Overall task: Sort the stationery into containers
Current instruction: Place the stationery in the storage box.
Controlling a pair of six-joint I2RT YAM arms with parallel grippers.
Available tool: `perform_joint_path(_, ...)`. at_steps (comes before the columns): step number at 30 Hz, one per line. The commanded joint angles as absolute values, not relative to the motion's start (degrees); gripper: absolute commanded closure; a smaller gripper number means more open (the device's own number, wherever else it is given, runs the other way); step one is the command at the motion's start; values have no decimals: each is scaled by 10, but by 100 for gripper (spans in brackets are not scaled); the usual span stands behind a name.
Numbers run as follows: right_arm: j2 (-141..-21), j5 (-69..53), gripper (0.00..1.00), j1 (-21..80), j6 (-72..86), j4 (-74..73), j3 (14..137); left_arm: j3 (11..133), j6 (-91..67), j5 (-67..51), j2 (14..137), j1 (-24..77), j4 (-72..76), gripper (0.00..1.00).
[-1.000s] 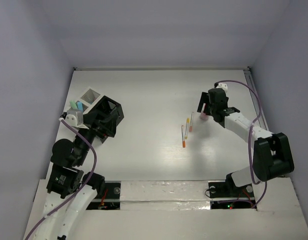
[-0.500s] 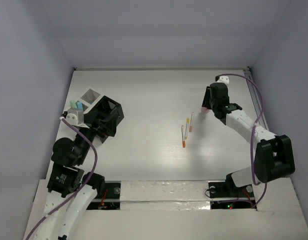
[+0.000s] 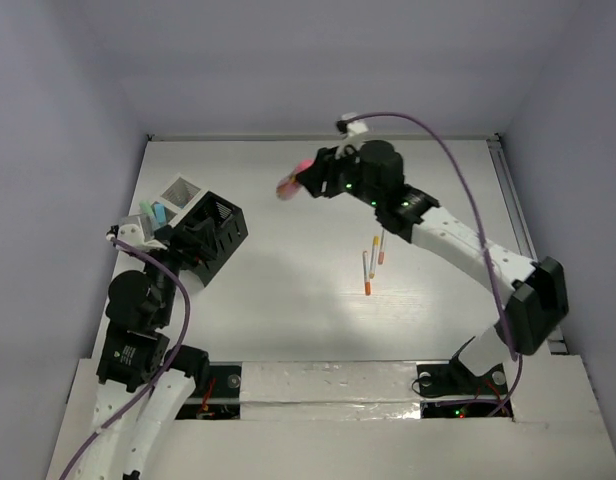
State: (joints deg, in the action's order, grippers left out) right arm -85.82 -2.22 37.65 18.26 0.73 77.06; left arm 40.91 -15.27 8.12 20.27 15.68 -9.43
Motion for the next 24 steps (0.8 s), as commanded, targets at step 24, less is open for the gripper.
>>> perform_joint_path(24, -1239, -193, 77, 559, 155, 26, 1189, 457, -272, 343, 190, 132, -171, 1)
